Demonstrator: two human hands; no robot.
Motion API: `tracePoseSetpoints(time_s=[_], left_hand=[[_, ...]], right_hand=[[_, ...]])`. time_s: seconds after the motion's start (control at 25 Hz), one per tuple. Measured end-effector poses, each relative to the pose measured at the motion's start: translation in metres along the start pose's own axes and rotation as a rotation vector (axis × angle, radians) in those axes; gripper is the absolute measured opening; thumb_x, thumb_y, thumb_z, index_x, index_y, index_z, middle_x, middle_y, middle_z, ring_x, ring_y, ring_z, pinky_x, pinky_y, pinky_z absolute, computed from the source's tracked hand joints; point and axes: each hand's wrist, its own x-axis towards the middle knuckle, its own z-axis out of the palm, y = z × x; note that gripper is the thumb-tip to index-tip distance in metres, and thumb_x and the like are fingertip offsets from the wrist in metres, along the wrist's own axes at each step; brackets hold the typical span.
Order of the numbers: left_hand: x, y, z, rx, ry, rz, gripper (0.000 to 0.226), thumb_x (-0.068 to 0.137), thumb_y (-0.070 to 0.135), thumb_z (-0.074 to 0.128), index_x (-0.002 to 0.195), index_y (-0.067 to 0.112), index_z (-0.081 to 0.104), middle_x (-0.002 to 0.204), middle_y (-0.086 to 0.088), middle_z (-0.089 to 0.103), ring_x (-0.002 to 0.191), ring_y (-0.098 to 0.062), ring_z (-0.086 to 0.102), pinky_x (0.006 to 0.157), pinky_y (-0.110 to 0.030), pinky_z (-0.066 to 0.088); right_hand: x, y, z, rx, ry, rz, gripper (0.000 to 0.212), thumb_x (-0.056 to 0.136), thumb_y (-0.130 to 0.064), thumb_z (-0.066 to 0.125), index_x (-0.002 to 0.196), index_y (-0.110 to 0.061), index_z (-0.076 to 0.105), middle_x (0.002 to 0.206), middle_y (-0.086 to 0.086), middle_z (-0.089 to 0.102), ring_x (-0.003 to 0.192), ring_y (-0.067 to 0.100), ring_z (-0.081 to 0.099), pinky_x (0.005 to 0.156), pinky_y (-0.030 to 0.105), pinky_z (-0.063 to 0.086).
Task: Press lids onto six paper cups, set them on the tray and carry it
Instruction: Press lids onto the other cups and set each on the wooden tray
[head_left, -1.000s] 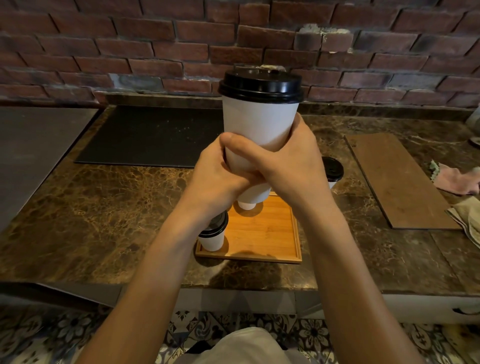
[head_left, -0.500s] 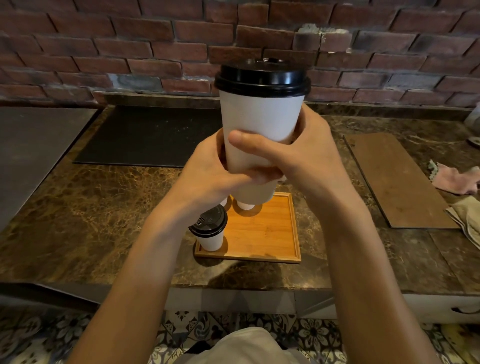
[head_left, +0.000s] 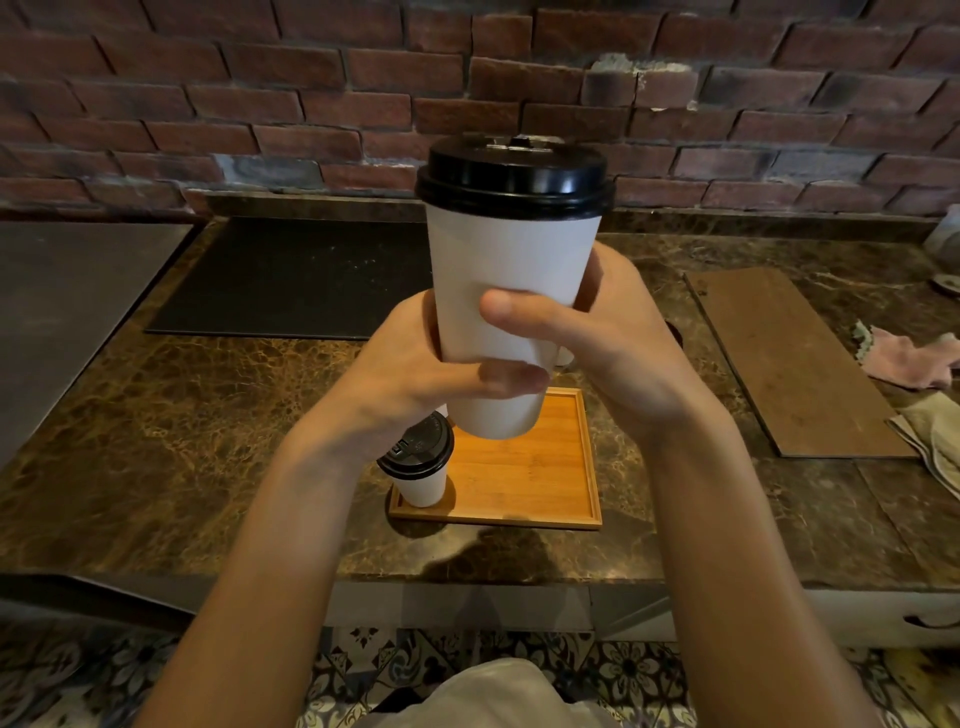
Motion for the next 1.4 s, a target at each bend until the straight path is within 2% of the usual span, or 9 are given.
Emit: tracePoseSetpoints(time_s=[0.16, 0.48, 0.56, 0.68, 0.8, 0.96, 1.12, 1.24, 1.4], left_hand=[[0.002, -0.001, 0.001, -0.037, 0.065, 0.010, 0.058, 0.064, 0.022, 0.077, 0.119, 0.021, 0.057, 0.109, 0.002, 0.068, 0.106, -0.020, 0.064, 0.085, -0.033, 0.055], [0.006, 0.001, 0.005, 0.105, 0.240, 0.027, 0.072, 0.058, 0.026, 0.082, 0.123, 0.009, 0.055, 0.111, -0.001, 0.066, 0.103, -0.013, 0.064, 0.081, -0.026, 0.056], [0.009, 0.001, 0.009, 0.173, 0.292, 0.033, 0.063, 0.067, 0.019, 0.082, 0.123, 0.012, 0.055, 0.111, 0.004, 0.065, 0.102, -0.004, 0.064, 0.078, -0.017, 0.054], [0.012, 0.000, 0.014, 0.251, 0.375, 0.041, 0.040, 0.074, 0.014, 0.075, 0.107, 0.026, 0.055, 0.094, 0.016, 0.062, 0.088, 0.018, 0.059, 0.065, -0.001, 0.046], [0.014, -0.001, 0.018, 0.284, 0.400, 0.038, 0.034, 0.075, 0.016, 0.070, 0.098, 0.035, 0.053, 0.087, 0.019, 0.059, 0.080, 0.024, 0.056, 0.060, 0.003, 0.042], [0.013, -0.004, 0.018, 0.220, 0.384, 0.044, 0.040, 0.072, 0.015, 0.074, 0.103, 0.032, 0.055, 0.090, 0.018, 0.062, 0.084, 0.020, 0.059, 0.061, 0.000, 0.044], [0.012, 0.001, 0.011, 0.203, 0.296, 0.045, 0.052, 0.071, 0.013, 0.078, 0.114, 0.030, 0.053, 0.101, 0.016, 0.064, 0.094, 0.012, 0.060, 0.068, -0.003, 0.046], [0.012, 0.005, 0.004, 0.206, 0.204, -0.004, 0.063, 0.068, 0.024, 0.081, 0.124, 0.020, 0.053, 0.110, 0.007, 0.064, 0.102, -0.003, 0.062, 0.073, -0.010, 0.051], [0.010, 0.008, 0.001, 0.157, 0.137, -0.017, 0.064, 0.062, 0.023, 0.083, 0.120, 0.020, 0.056, 0.107, 0.002, 0.066, 0.100, -0.011, 0.064, 0.076, -0.020, 0.054]], right_hand=[[0.002, -0.002, 0.003, -0.059, 0.061, -0.020, 0.049, 0.072, -0.034, 0.077, 0.117, -0.025, 0.060, 0.106, -0.008, 0.069, 0.100, 0.008, 0.067, 0.076, 0.023, 0.056], [0.003, -0.006, 0.015, -0.249, 0.221, -0.040, 0.068, 0.068, -0.046, 0.083, 0.126, -0.022, 0.054, 0.113, -0.010, 0.063, 0.103, 0.006, 0.063, 0.081, 0.033, 0.060], [0.003, -0.005, 0.019, -0.279, 0.277, -0.031, 0.072, 0.068, -0.047, 0.084, 0.127, -0.023, 0.052, 0.114, -0.011, 0.062, 0.105, 0.005, 0.061, 0.084, 0.034, 0.058], [0.002, -0.002, 0.026, -0.340, 0.372, -0.008, 0.083, 0.064, -0.053, 0.085, 0.132, -0.020, 0.050, 0.117, -0.009, 0.061, 0.109, 0.008, 0.060, 0.088, 0.036, 0.056], [0.000, 0.000, 0.031, -0.410, 0.425, -0.006, 0.086, 0.063, -0.061, 0.081, 0.131, -0.019, 0.050, 0.117, -0.007, 0.061, 0.113, 0.016, 0.058, 0.094, 0.042, 0.052], [0.001, -0.001, 0.029, -0.434, 0.429, 0.003, 0.084, 0.061, -0.064, 0.080, 0.127, -0.019, 0.052, 0.116, -0.006, 0.062, 0.113, 0.018, 0.058, 0.095, 0.044, 0.051], [0.003, -0.005, 0.023, -0.353, 0.416, -0.041, 0.075, 0.060, -0.060, 0.082, 0.120, -0.028, 0.051, 0.110, -0.014, 0.061, 0.105, 0.006, 0.060, 0.088, 0.037, 0.056], [0.003, -0.005, 0.018, -0.255, 0.367, -0.038, 0.077, 0.061, -0.054, 0.083, 0.126, -0.025, 0.052, 0.113, -0.012, 0.063, 0.104, 0.006, 0.063, 0.083, 0.033, 0.059], [0.002, -0.002, 0.011, -0.172, 0.275, -0.028, 0.074, 0.063, -0.047, 0.082, 0.128, -0.022, 0.054, 0.112, -0.010, 0.065, 0.103, 0.005, 0.065, 0.078, 0.028, 0.059]])
